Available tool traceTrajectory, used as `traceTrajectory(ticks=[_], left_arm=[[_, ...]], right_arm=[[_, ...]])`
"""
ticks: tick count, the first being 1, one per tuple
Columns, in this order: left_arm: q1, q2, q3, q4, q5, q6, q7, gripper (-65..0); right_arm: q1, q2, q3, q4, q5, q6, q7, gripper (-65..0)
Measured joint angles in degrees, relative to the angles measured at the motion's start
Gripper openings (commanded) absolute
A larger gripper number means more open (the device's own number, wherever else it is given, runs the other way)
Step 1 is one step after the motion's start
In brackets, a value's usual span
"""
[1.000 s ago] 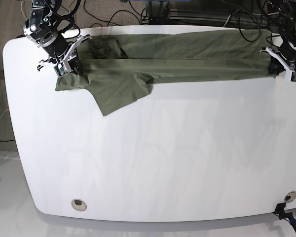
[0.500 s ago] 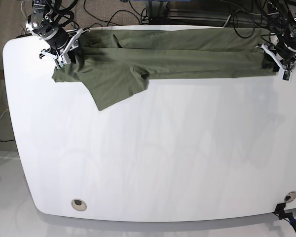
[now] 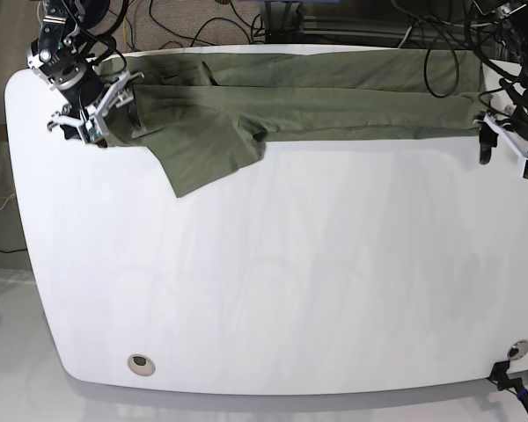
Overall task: Fold the T-shirt properly
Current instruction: 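Release, then regrasp the loose sleeve end with the right gripper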
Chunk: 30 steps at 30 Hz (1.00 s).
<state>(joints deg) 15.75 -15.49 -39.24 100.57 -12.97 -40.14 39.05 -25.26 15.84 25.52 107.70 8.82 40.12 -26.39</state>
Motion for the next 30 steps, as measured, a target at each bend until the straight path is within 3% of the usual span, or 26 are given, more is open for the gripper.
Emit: traceTrajectory(ticks=[5, 12, 20, 24, 30], left_arm=[[0.4, 1.2, 0.8, 0.7, -4.4, 0.2, 6.4, -15.4], [3.5, 4.2, 3.4, 0.9, -5.0, 0.2, 6.8, -15.4], [3.6, 4.1, 3.5, 0.8, -5.9, 0.2, 6.6, -15.4], [3.5, 4.1, 3.5, 0.8, -6.0, 0.2, 6.6, -15.4], [3.4, 4.1, 3.4, 0.8, -5.9, 0.2, 6.6, -15.4]], right_arm=[[6.0, -0.7, -2.1, -3.3, 0.2, -0.2, 0.3, -25.5], [13.9, -4.0, -5.4, -14.9, -0.1, -0.5, -0.4, -25.5], [19.5, -4.1, -7.4, -24.9, 0.7, -0.4, 0.4, -25.5], [21.4, -3.1, -7.3, -30.7, 9.0, -0.4, 0.8, -25.5], [21.6, -2.2, -9.4, -31.3, 14.0, -0.3, -1.9, -25.5]])
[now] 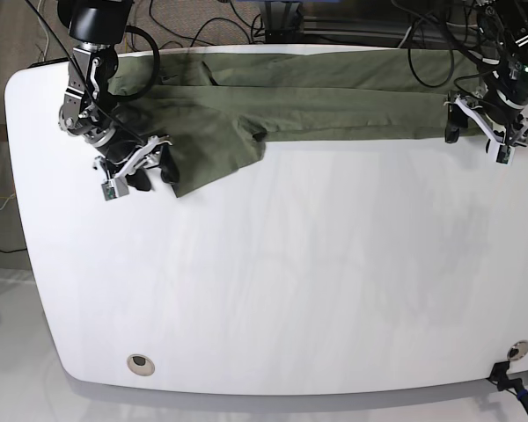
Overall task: Fold the T-shirt properly
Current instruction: 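Release, then regrasp the loose sleeve end with the right gripper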
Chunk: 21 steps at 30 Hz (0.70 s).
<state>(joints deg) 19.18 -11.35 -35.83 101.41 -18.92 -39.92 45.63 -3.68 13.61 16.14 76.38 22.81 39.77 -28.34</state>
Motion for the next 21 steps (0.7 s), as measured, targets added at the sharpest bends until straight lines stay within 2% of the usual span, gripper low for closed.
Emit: traceTrajectory(ticks=[3, 14, 16, 18, 21], left_arm=[[-1.0, 0.1, 0.1, 0.0, 0.0, 0.0, 0.1, -15.4], [-1.5, -0.1, 0.1, 0.0, 0.0, 0.0, 0.0, -15.4], [-1.6, -0.1, 0.1, 0.0, 0.0, 0.0, 0.0, -15.4], [-1.5, -0.1, 0.1, 0.0, 0.0, 0.0, 0.0, -15.4], [-1.6, -0.1, 0.1, 0.0, 0.0, 0.0, 0.0, -15.4]], right_arm=[[-0.2, -0.1, -3.5, 0.0, 1.2, 0.1, -0.2, -25.5], [-1.0, -1.0, -8.5, 1.1, 1.5, 0.3, 0.8, -26.4], [-1.0, -1.1, -8.4, 1.1, 1.5, 0.3, 0.8, -32.3], [-0.8, -1.1, -8.3, 1.1, 1.4, 0.3, 0.6, -42.6], [-0.8, -1.0, -8.3, 0.9, 1.2, 0.3, -0.2, -65.0]])
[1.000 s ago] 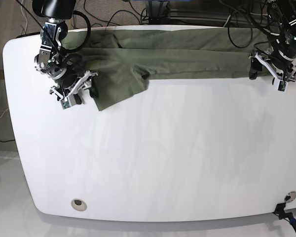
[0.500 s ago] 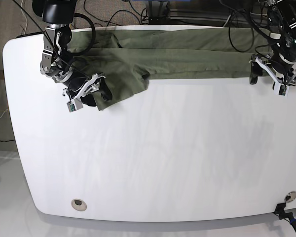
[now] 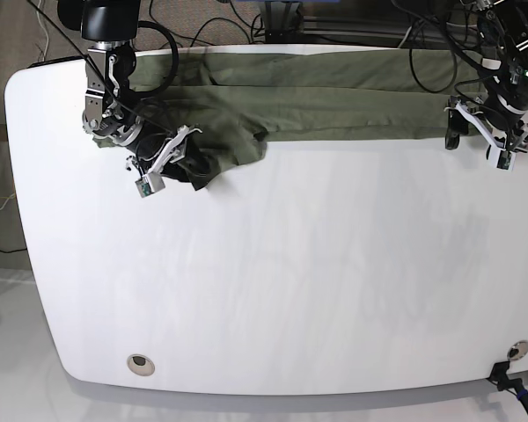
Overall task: Fold the T-shirt properly
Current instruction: 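Release, then regrasp the loose sleeve end with the right gripper, then tuck the sleeve end onto the folded strip with the right gripper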
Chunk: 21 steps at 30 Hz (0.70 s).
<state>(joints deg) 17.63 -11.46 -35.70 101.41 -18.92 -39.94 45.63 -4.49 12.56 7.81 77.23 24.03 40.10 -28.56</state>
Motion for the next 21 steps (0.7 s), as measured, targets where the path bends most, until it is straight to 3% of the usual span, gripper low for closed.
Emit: traceTrajectory(ticks=[8, 13, 21], left_arm=[[0.0, 0.0, 0.0, -0.2, 0.2, 0.0, 0.0, -15.4], [0.0, 0.0, 0.1, -0.3, 0.4, 0.0, 0.0, -15.4], [0.0, 0.0, 1.4, -0.3, 0.4, 0.0, 0.0, -15.4]], right_arm=[[-0.8, 0.0, 0.0, 0.8, -1.0, 0.0, 0.4, -65.0], [-6.9, 0.5, 0.0, 12.6, -3.0, -0.7, -8.7, -65.0], [-15.7, 0.2, 0.0, 32.8, -2.5, -0.5, -16.5, -65.0]])
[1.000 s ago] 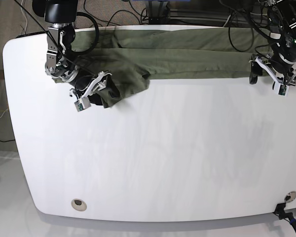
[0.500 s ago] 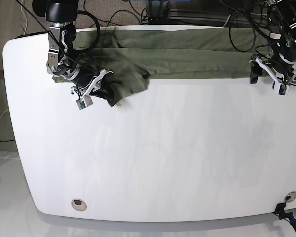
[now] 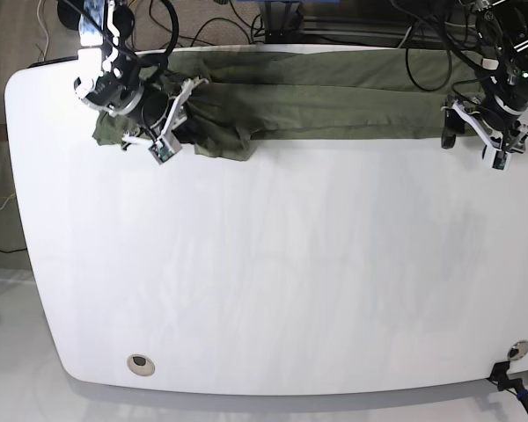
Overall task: Fold the T-shirt properly
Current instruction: 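Tuck the sleeve end onto the folded strip with the right gripper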
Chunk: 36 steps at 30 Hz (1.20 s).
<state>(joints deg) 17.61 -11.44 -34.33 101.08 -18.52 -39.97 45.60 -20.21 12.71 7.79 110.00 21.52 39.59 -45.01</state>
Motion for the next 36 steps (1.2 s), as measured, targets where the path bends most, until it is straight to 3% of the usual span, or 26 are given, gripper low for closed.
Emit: traceTrajectory(ticks=[10, 15, 16, 21, 24, 26, 29, 33, 36], left_arm=[[0.0, -0.1, 0.3, 0.0, 0.1, 0.0, -0.1, -15.4], [0.0, -0.1, 0.3, 0.0, 0.0, 0.0, -0.2, -15.4], [0.0, -0.1, 0.3, 0.0, 0.0, 0.0, -0.2, -15.4], [0.0, -0.1, 0.3, 0.0, 0.1, 0.0, -0.1, -15.4], [0.0, -0.2, 0.3, 0.0, 0.4, 0.0, -0.2, -15.4], [0.0, -0.2, 0.3, 0.0, 0.2, 0.0, -0.1, -15.4], [0.2, -0.1, 0.3, 0.0, -0.2, 0.0, -0.1, -15.4], [0.5, -0.5, 2.7, 0.1, 0.6, 0.1, -0.2, -15.4], [1.7, -0.7, 5.7, 2.7, 1.8, 0.0, -3.3, -15.4]], right_arm=[[-9.0, 0.0, -0.4, 2.1, 0.4, 0.0, 0.9, -65.0], [-9.0, -1.9, -0.6, 1.8, 0.0, 0.0, 0.6, -65.0], [-8.9, -1.9, -0.5, 1.5, 0.4, 0.0, 0.9, -63.0], [-8.9, -1.7, -0.5, -0.3, -0.3, 0.0, 0.9, -28.7], [-9.2, -1.6, -0.3, -0.7, -0.7, 0.1, 3.1, -16.2], [-9.2, -0.3, -0.2, -0.4, -3.9, 0.0, 8.0, -13.7], [-9.2, -0.5, 0.1, 0.7, -9.6, 0.0, 8.8, -13.7], [-8.9, -0.5, 0.0, 1.5, -10.8, 0.0, 16.8, -13.7], [-8.9, -0.5, 0.0, 2.1, -10.8, 0.0, 17.5, -14.0]])
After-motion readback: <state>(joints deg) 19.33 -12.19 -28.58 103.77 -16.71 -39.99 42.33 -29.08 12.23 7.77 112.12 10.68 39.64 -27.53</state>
